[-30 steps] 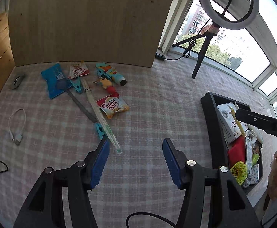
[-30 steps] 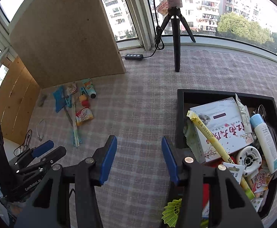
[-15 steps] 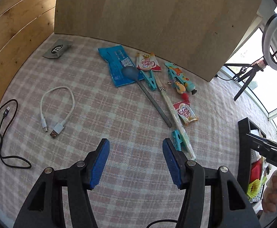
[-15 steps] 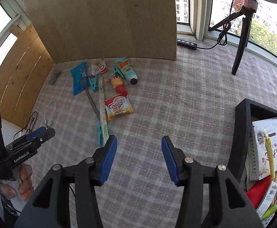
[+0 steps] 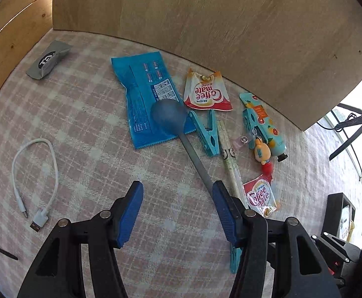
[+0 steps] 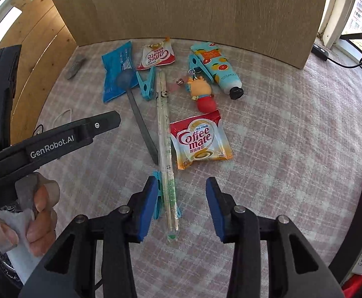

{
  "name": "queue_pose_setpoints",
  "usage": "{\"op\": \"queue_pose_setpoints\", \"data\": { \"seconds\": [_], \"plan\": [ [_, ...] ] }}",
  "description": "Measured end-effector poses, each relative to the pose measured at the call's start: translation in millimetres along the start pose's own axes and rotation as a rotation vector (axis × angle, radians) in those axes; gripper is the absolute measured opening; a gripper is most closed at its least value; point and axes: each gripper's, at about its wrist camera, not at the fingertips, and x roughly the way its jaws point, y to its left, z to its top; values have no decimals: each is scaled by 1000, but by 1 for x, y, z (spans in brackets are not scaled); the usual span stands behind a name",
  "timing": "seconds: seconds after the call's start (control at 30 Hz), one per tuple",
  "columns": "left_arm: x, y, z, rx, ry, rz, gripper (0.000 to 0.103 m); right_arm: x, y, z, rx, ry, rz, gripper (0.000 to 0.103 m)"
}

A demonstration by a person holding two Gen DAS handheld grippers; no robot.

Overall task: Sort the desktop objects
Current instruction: 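Grasp the grey spoon with the left gripper while the right grasps the wrapped chopsticks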

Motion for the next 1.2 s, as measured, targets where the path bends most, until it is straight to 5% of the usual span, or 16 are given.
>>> {"op": "queue_pose_setpoints", "data": {
  "seconds": [0.4, 0.7, 1.13, 1.2],
  "plan": [
    [23, -16, 12, 24, 23, 63, 54, 29, 5, 15, 1, 48, -10, 35],
    [25, -27, 2, 128, 1, 219, 28, 30, 0, 16, 8, 73, -36, 18],
    [14, -4, -18, 123, -7, 199, 7, 28, 29, 17, -95, 59, -60, 28],
    [13, -3, -23, 134, -14, 207, 7, 32, 39, 19, -137, 51, -118, 27]
  ]
}}
